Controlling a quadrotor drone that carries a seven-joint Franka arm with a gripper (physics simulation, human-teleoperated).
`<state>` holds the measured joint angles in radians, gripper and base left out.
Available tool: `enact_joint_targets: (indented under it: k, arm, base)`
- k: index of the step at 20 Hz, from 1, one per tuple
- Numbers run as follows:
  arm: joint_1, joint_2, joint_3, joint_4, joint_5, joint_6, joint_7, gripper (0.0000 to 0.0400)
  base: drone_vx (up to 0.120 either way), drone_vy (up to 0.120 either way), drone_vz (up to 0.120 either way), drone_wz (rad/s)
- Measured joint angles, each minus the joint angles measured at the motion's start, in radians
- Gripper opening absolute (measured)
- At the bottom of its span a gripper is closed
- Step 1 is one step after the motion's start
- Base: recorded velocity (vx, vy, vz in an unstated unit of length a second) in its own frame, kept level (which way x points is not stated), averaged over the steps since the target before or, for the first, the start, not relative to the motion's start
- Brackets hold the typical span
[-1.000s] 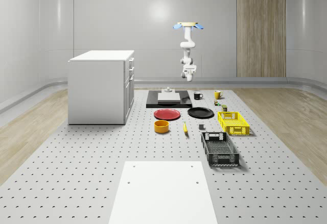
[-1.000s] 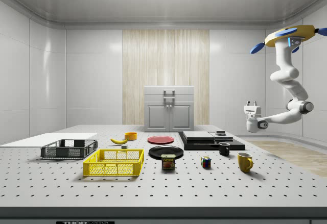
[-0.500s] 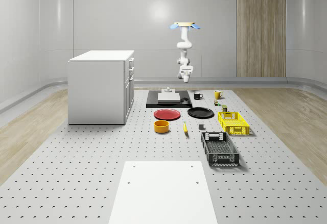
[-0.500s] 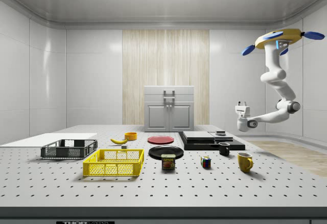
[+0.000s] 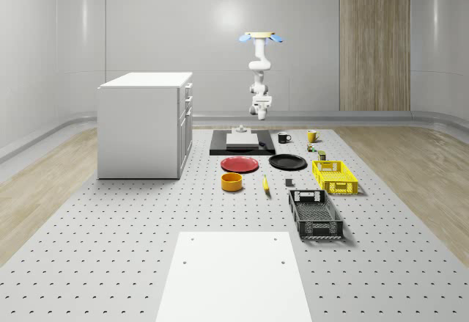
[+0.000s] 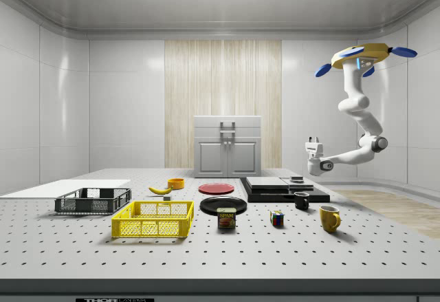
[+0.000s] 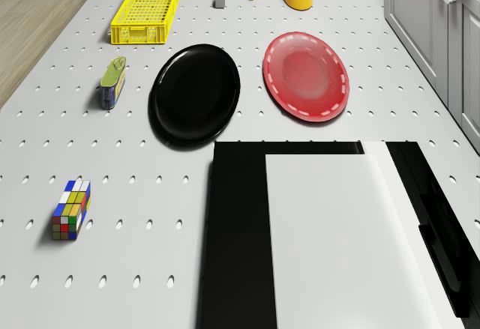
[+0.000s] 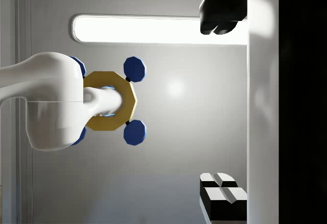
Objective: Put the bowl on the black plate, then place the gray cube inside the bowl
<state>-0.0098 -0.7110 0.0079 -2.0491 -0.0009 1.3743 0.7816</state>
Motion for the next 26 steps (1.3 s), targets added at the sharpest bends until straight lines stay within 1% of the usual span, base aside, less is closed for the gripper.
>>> enact_joint_targets:
  k: [10,17,23,26]
  arm:
    - [-0.005,-0.005,0.014,-0.005,-0.019,0.008,0.002,0.0400]
    - [-0.016,-0.010,0.052,-0.011,-0.072,0.013,0.009,0.0400]
    - [-0.045,-0.016,0.146,-0.029,-0.205,0.020,0.027,0.0400]
    - [-0.075,-0.024,0.239,-0.058,-0.337,0.027,0.046,0.0400]
  base:
    - [0.120,-0.120,0.000,0.000]
    - [0.120,-0.120,0.000,0.000]
    - [0.120,-0.113,0.000,0.000]
    - [0.120,0.000,0.000,0.000]
